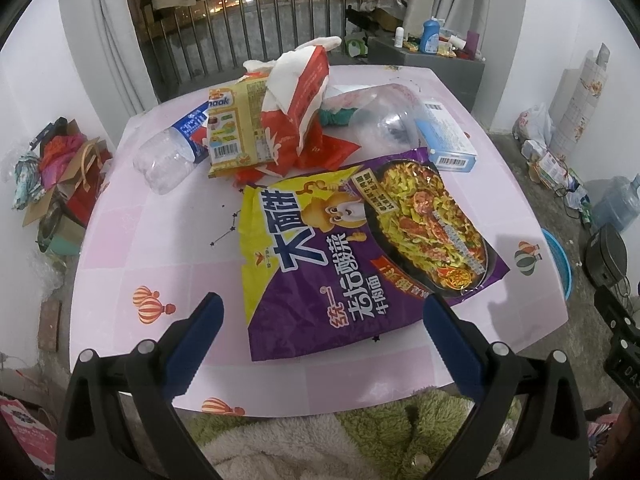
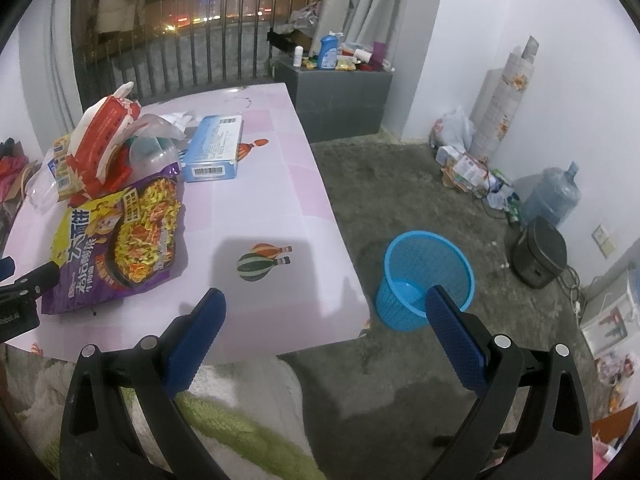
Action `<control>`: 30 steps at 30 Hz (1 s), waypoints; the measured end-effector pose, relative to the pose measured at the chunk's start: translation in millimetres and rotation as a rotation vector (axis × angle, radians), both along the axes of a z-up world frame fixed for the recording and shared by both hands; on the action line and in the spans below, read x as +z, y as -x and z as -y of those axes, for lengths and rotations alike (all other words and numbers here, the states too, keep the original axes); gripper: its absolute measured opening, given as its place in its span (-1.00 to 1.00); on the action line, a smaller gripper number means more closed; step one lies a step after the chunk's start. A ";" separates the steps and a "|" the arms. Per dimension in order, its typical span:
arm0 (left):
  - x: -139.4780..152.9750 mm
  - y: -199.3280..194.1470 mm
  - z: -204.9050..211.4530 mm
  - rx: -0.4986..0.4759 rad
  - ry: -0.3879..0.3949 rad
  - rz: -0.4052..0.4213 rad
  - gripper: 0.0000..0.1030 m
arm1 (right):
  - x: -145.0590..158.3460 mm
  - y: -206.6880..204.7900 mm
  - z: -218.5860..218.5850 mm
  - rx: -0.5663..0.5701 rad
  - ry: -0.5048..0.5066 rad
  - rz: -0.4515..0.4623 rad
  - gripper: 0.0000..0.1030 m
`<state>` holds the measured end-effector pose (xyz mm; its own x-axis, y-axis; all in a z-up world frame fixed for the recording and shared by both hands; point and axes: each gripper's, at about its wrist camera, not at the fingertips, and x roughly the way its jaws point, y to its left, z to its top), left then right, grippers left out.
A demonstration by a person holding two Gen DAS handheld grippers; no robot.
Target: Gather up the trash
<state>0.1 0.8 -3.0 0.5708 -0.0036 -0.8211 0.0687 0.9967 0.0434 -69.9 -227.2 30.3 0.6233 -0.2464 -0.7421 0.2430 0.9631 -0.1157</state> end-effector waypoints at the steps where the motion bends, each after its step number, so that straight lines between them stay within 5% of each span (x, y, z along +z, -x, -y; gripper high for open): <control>1: 0.0 0.0 0.0 0.000 0.000 0.000 0.90 | -0.1 0.1 0.1 0.000 -0.001 0.000 0.86; 17: 0.1 0.6 -2.0 -0.001 0.012 -0.006 0.90 | -0.2 0.7 0.2 0.000 -0.001 0.001 0.86; 30: 12.2 10.6 -6.6 -0.096 0.185 0.038 0.90 | 4.2 -5.7 -3.4 0.020 0.009 0.038 0.86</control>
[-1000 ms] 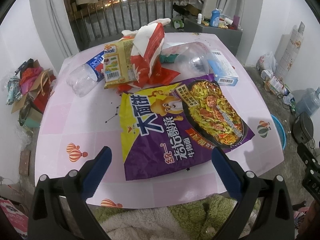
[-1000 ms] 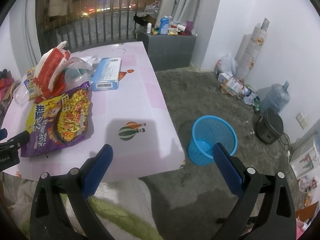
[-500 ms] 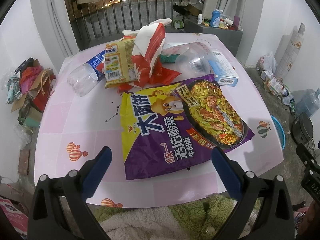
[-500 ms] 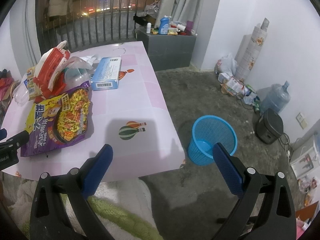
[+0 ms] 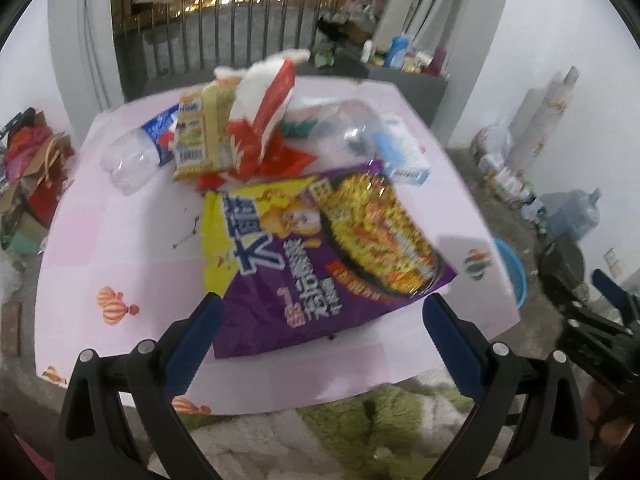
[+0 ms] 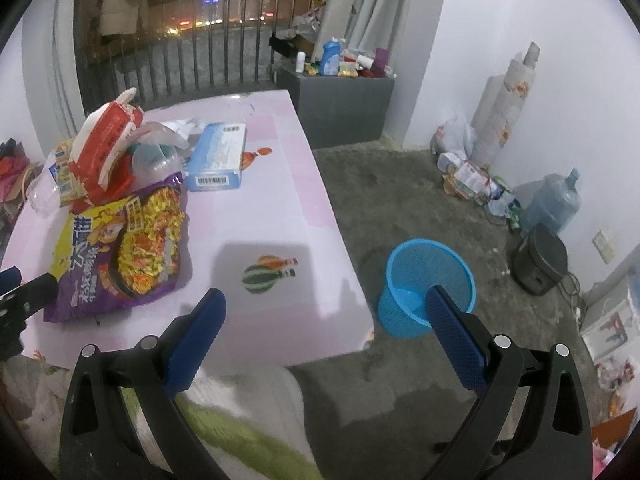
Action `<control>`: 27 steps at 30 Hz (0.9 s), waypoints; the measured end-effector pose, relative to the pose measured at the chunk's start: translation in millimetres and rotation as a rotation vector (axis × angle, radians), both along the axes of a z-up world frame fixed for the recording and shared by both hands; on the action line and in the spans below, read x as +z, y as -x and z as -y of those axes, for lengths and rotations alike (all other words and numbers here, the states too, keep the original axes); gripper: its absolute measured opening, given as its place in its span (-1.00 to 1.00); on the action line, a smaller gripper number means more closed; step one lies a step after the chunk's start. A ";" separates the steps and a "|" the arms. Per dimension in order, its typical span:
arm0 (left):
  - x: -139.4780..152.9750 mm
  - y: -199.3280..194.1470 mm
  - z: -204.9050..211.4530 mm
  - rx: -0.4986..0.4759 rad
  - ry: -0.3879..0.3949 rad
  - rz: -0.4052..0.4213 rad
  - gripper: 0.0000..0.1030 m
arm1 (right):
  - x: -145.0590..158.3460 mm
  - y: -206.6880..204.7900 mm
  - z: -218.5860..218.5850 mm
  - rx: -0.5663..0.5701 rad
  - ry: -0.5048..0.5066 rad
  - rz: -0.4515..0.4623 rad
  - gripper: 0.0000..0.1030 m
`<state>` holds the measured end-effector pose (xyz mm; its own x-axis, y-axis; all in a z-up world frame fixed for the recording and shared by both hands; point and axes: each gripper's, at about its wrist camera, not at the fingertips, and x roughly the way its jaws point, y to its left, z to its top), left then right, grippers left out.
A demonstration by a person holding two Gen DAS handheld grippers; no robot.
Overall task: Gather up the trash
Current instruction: 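Grasp the purple noodle bag with the left tool while the right tool grasps the blue-white medicine box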
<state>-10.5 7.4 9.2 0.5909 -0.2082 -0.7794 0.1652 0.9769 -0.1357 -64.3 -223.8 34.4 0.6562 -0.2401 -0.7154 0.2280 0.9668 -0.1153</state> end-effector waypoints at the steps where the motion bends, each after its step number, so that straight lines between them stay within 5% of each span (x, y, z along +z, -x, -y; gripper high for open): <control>1: 2.8 0.2 -2.0 -0.005 0.024 0.014 0.90 | 2.3 -3.2 -2.0 0.007 0.001 0.012 0.86; 7: 5.6 -5.2 -19.2 -0.079 0.301 0.031 0.90 | 14.3 -20.1 -14.0 0.063 0.013 0.112 0.86; 11: 0.5 -11.8 -16.8 -0.057 0.274 0.015 0.90 | 12.5 -34.8 -17.7 0.108 -0.007 0.163 0.86; 15: 4.6 -21.3 -44.4 -0.004 0.350 0.078 0.90 | 11.8 -41.7 -13.2 0.114 -0.156 0.220 0.86; 18: 5.0 -34.5 -64.5 0.020 0.280 0.134 0.89 | 9.9 -49.6 -18.5 0.143 -0.209 0.202 0.85; 21: -11.2 -52.5 -82.9 0.052 0.186 0.091 0.89 | 0.8 -61.3 -33.8 0.239 -0.254 0.156 0.53; 27: -57.3 -83.9 -112.3 0.042 0.366 -0.152 0.44 | -38.8 -90.9 -60.6 0.384 -0.378 -0.039 -0.16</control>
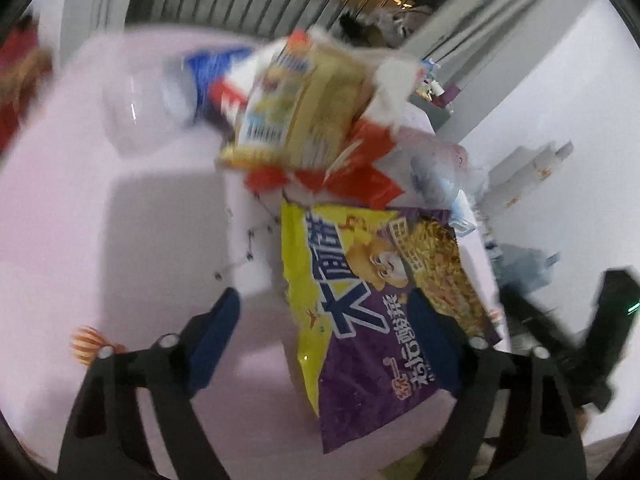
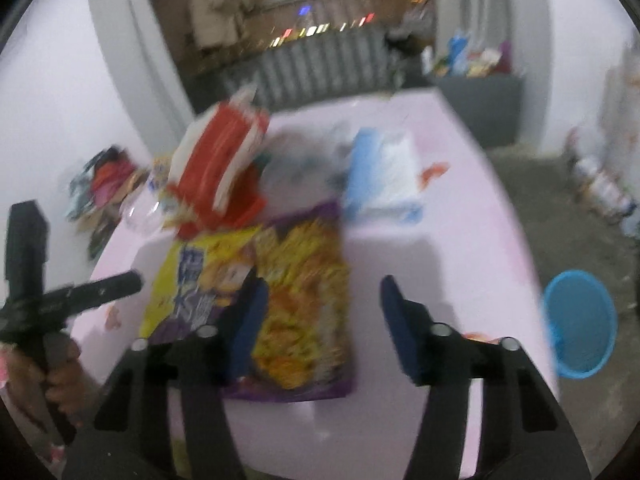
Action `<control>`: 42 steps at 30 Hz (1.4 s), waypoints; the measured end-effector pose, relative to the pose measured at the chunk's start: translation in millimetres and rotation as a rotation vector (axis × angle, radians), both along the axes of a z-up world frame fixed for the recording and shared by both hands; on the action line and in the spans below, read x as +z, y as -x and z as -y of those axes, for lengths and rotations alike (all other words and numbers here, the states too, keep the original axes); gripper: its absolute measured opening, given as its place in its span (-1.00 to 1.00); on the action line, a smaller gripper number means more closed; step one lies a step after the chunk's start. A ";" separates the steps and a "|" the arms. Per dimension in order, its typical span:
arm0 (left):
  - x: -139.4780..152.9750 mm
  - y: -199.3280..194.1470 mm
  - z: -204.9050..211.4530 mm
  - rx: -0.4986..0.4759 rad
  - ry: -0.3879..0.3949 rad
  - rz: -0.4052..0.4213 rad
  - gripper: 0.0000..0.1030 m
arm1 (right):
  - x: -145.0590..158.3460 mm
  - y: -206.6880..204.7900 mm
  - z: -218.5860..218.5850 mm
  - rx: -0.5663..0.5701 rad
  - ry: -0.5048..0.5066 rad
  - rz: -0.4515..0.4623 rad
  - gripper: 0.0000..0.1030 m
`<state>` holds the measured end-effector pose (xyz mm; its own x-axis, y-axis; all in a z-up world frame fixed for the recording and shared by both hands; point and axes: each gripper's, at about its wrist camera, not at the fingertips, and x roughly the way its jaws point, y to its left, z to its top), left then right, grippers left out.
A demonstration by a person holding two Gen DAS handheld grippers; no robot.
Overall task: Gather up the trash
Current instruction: 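Grasp the purple noodle bag with the left tool while the right tool grasps the blue-white medicine box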
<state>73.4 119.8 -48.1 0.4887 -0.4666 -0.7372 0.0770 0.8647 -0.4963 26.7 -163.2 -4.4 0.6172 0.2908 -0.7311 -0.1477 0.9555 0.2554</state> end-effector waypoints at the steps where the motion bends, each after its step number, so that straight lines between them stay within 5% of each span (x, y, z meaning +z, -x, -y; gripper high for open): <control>1: -6.1 -3.6 -2.4 0.004 0.024 -0.029 0.33 | -6.5 -4.0 -1.5 0.009 -0.012 -0.036 -0.25; 6: -17.4 -11.1 -7.5 -0.007 0.106 -0.056 0.10 | -24.8 -12.1 -3.6 0.033 -0.044 -0.134 -0.51; 11: -26.4 -11.8 -22.9 -0.029 0.400 -0.083 -0.17 | -28.7 -12.9 -6.8 0.039 -0.048 -0.148 -0.60; 13: -23.0 -6.5 -25.4 -0.047 0.450 -0.061 -0.28 | -31.6 -14.5 -10.0 0.045 -0.033 -0.144 -0.60; 19: -1.1 20.3 -7.3 -0.141 0.261 0.008 -0.79 | -32.0 -10.6 -12.6 0.078 -0.052 -0.174 -0.60; 24: 32.1 54.5 3.1 -0.212 0.146 0.168 -0.96 | -34.6 -4.3 -15.0 0.115 -0.068 -0.201 -0.60; 29: 76.8 66.9 6.3 -0.236 0.159 0.340 -0.97 | -2.5 -9.3 3.9 0.073 -0.116 -0.084 -0.55; 34: 113.6 53.7 -2.8 -0.209 0.205 0.446 -0.97 | 28.9 -46.1 31.9 -0.089 -0.123 0.027 -0.19; 42: 136.8 6.9 1.5 -0.081 0.144 0.509 -0.97 | 16.5 -111.5 24.7 -0.141 -0.058 -0.009 0.30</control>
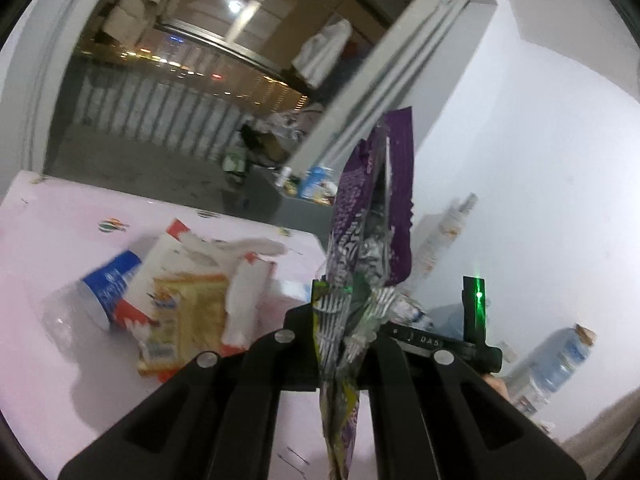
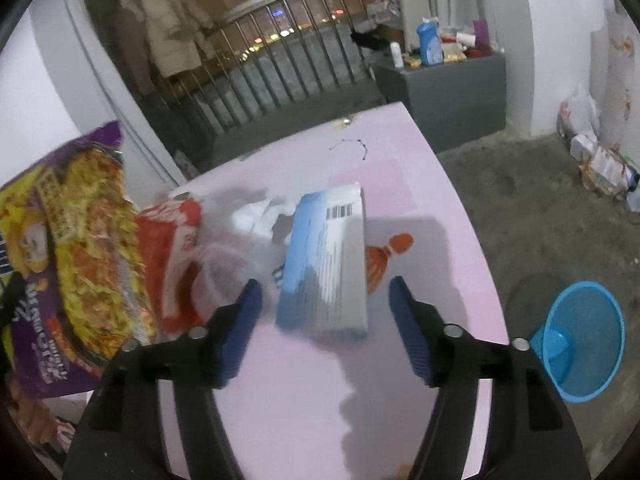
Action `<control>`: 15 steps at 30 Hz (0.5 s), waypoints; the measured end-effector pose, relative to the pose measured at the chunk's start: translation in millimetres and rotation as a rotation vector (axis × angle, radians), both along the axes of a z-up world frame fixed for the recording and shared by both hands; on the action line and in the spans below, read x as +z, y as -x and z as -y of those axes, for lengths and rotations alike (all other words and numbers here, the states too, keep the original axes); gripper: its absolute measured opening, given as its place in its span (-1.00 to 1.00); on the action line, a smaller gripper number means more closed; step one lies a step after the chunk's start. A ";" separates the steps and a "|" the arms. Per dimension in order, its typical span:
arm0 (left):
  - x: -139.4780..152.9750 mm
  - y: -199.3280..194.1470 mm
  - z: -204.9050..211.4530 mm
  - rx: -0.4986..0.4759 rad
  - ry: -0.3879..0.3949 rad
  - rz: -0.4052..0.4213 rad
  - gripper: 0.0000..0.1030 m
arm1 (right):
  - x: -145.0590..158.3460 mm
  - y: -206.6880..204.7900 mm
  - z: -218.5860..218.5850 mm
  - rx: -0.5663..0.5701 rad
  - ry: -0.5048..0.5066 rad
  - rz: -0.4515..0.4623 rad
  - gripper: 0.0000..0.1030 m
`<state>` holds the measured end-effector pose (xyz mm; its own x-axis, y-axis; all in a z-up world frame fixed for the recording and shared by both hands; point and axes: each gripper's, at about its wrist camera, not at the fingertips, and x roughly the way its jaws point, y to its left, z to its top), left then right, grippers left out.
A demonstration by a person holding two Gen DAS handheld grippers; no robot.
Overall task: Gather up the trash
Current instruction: 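Grasp the purple noodle bag with the left tool while the right tool grasps the blue-white medicine box, then carry both items over the blue wastebasket and open both tools to drop them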
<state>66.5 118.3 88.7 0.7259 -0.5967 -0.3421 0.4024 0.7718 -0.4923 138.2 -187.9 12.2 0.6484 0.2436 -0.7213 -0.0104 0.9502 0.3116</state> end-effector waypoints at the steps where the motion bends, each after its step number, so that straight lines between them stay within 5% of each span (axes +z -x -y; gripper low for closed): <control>1: -1.0 -5.4 2.6 0.012 -0.017 -0.010 -0.97 | 2.9 1.1 5.2 0.003 0.010 -0.020 0.37; 6: -13.7 -25.6 16.8 0.038 -0.073 -0.050 -0.97 | -7.2 -27.5 10.2 0.016 0.065 -0.087 0.53; 15: -29.8 -46.8 14.6 0.057 -0.060 -0.086 -0.97 | -28.4 -64.8 1.0 0.063 0.122 -0.151 0.53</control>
